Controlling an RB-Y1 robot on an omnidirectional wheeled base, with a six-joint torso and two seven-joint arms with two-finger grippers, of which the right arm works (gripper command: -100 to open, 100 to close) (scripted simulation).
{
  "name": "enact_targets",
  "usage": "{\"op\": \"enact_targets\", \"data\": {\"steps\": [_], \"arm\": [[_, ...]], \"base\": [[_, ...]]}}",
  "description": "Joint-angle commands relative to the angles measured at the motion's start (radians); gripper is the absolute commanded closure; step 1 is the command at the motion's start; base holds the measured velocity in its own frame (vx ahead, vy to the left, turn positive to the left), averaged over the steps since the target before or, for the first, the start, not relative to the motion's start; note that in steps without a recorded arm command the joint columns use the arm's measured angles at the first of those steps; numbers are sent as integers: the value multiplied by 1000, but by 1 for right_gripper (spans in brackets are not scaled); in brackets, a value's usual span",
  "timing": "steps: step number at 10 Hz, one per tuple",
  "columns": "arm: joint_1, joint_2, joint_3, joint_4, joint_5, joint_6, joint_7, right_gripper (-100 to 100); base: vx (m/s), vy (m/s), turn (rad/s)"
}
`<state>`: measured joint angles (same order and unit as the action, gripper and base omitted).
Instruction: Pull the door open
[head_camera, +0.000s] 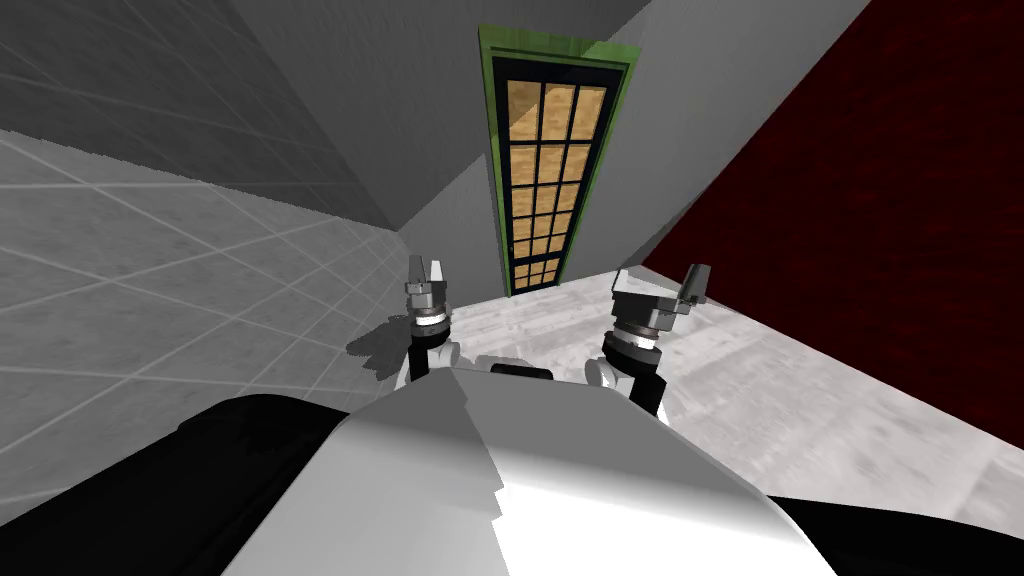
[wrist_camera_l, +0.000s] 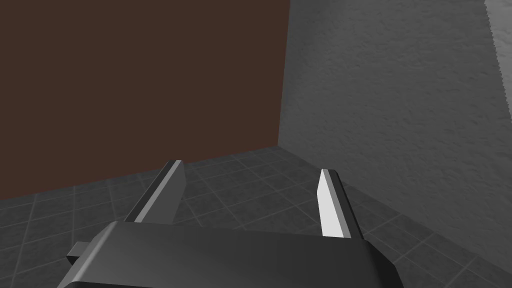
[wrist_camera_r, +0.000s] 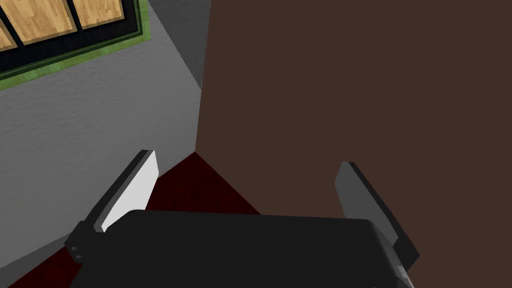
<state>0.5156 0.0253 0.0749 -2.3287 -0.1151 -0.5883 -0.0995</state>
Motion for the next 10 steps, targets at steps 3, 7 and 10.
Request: {"op": "enact_targets", "data": {"steps": [3, 7, 10], "arm": [[-24, -25, -3, 76, -28, -14, -56, -100], [-52, -47, -7, 166, -60, -30, -123, -100], [-70, -59, -9, 223, -81, -40, -165, -100]], "base": [[125, 1, 142], [145, 11, 128], [88, -5, 104]]}}
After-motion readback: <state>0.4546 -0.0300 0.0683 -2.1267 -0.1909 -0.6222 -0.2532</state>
